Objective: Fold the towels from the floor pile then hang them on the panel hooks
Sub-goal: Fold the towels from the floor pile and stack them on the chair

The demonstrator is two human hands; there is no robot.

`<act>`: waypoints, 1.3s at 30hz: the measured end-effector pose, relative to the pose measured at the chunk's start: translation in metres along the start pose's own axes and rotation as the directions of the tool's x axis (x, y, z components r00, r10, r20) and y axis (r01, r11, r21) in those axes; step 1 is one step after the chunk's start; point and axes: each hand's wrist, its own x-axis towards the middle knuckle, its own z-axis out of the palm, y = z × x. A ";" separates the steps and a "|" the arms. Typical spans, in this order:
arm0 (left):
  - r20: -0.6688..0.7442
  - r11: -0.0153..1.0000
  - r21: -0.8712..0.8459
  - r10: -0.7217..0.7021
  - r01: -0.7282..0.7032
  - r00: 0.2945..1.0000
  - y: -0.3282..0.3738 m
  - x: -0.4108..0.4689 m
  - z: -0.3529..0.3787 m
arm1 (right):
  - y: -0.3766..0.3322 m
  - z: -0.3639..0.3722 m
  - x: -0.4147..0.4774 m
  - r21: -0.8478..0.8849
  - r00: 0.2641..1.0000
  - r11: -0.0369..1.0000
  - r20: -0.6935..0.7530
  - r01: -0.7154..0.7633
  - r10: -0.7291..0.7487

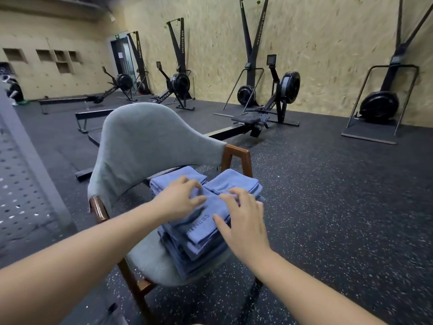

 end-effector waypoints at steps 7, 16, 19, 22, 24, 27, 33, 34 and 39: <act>0.066 0.996 0.085 -0.037 0.031 0.997 0.020 -0.017 0.027 | 0.015 -0.014 -0.019 0.031 0.959 0.992 0.253 0.122 -0.126; -0.044 0.958 -0.047 0.281 -0.283 0.959 0.130 -0.016 0.051 | 0.120 -0.091 -0.075 0.076 0.906 0.993 0.421 -0.088 0.048; 0.030 0.931 -0.022 0.364 -0.364 0.931 0.186 -0.017 0.089 | 0.172 -0.112 -0.111 0.009 0.880 0.976 0.435 -0.215 0.190; 0.154 0.897 -0.015 0.439 -0.442 0.885 0.237 -0.018 0.138 | 0.219 -0.128 -0.147 -0.045 0.835 0.937 0.441 -0.346 0.330; 0.264 0.879 -0.042 0.468 -0.474 0.843 0.264 -0.021 0.173 | 0.246 -0.134 -0.172 -0.071 0.794 0.897 0.438 -0.436 0.421; 0.378 0.860 -0.073 0.492 -0.505 0.784 0.295 -0.026 0.230 | 0.281 -0.136 -0.215 -0.101 0.723 0.826 0.432 -0.555 0.539; 0.504 0.878 -0.228 0.475 -0.420 0.721 0.347 -0.043 0.347 | 0.343 -0.120 -0.318 -0.169 0.542 0.646 0.412 -0.744 0.733; 0.525 0.881 -0.248 0.472 -0.404 0.708 0.352 -0.047 0.367 | 0.351 -0.117 -0.334 -0.185 0.513 0.617 0.403 -0.765 0.758; 0.615 0.905 -0.298 0.426 -0.305 0.663 0.368 -0.062 0.461 | 0.390 -0.093 -0.407 -0.241 0.371 0.495 0.419 -0.835 0.829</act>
